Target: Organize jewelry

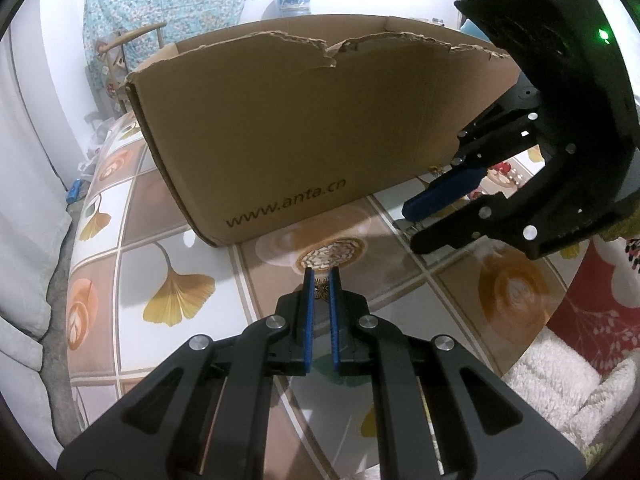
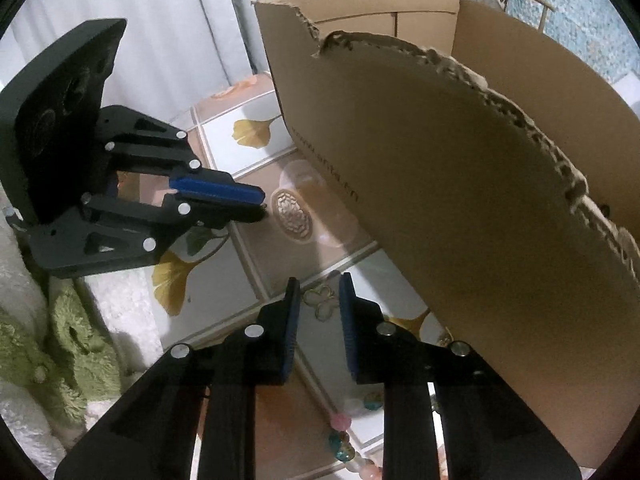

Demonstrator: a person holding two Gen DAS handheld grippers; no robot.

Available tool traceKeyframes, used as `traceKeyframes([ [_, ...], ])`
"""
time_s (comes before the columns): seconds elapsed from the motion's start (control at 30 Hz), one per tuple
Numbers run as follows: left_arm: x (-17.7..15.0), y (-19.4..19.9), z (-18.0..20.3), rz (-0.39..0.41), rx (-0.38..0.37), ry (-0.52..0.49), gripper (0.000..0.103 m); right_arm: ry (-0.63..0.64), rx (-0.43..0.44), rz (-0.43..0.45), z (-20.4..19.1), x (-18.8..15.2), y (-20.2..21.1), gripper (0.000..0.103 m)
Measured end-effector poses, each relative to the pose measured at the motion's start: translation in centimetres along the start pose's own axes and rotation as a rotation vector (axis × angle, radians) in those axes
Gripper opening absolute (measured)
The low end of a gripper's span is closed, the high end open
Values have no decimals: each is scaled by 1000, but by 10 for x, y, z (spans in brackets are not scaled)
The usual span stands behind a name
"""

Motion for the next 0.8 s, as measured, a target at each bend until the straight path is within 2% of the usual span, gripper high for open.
traceKeyframes([
  [0.43, -3, 5, 2, 17, -2, -19, 6, -27, -15, 24, -4, -6, 4, 20],
  [0.63, -7, 22, 9, 41, 9, -36, 6, -45, -35, 72, -6, -14, 29, 20],
  [0.8, -3, 49, 8, 89, 4, -30, 6, -58, -37, 157, -14, -18, 65, 20],
])
Point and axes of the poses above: each gripper's, at about its wrist camera, not at the fingertips, and y roughly against the way its jaws point, z to its right, x to its top, the point moved 4 cm from there along -y, roughly the way its jaws point, and after that the axes turned 14 degrees about -z, right-handed, at the moved point
